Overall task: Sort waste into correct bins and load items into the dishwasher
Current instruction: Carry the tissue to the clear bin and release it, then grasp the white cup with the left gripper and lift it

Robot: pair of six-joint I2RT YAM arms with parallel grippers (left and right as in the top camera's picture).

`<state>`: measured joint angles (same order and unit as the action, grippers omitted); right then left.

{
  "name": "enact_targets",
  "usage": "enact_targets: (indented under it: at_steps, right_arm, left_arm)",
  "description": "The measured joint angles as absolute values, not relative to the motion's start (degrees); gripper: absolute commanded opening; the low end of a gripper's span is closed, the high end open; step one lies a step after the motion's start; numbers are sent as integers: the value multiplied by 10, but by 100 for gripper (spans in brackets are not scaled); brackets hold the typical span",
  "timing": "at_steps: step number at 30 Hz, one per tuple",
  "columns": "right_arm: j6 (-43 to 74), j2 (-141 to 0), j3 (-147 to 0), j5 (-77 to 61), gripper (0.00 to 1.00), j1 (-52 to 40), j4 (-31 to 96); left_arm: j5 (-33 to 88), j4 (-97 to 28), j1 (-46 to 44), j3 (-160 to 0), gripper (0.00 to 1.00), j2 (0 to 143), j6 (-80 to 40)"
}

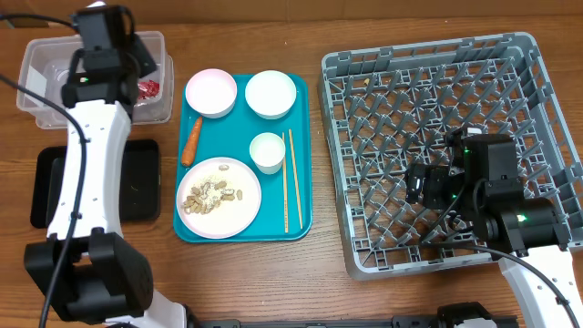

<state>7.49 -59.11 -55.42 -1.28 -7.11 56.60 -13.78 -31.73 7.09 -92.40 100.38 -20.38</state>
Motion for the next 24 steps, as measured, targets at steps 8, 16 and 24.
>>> enact_targets:
  at_steps: [8,16,24]
  right_arm:
    - [75,-591,-554,-13,100,-71,566]
    - [75,-592,-554,-13,100,-71,562]
    - [75,-592,-554,-13,100,-71,562]
  left_arm:
    - [-144,-261,105,-924,47,1095,-196]
    - [-20,-450,93,-966,36,1088,-174]
    - [155,-714,-48,-976,52,1080,-163]
